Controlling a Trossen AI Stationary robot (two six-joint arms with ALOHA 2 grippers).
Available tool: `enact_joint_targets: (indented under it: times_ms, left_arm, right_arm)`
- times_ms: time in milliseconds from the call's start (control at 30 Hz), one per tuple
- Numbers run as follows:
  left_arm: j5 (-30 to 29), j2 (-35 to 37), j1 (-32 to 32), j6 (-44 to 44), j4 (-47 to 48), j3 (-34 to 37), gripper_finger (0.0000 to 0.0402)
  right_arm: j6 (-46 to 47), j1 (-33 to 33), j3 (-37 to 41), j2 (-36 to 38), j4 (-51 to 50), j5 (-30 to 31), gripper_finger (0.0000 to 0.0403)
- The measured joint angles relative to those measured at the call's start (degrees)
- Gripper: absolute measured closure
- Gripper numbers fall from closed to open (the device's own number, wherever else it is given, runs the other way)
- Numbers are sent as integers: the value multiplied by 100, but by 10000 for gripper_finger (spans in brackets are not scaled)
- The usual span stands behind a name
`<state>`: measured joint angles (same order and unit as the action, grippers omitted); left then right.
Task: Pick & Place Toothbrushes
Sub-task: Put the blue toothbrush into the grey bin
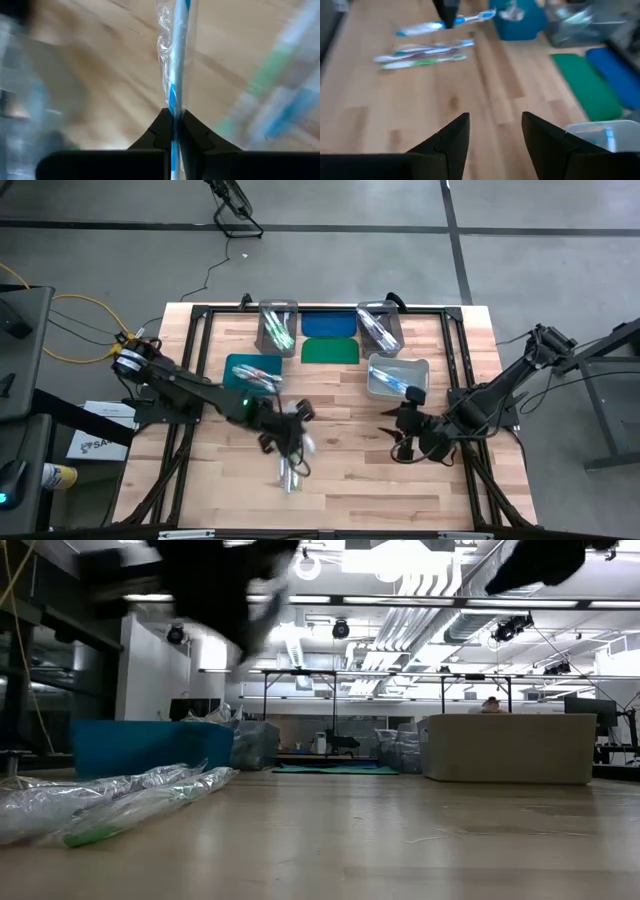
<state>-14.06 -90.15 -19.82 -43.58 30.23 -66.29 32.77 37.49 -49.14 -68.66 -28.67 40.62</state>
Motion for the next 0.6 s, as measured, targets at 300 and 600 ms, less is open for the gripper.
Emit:
enact_joint_targets:
  times_ms: [300, 600]
  left_arm:
    - [1896, 0, 1607, -1310, -2721, 230, 394]
    - [3788, -94, 2792, -1265, -4223, 274, 394]
  right_arm:
    - [-423, 3, 2018, -7, 2913, 1486, 229]
    - [-3442, -1137, 2312, -6, 5876, 921, 229]
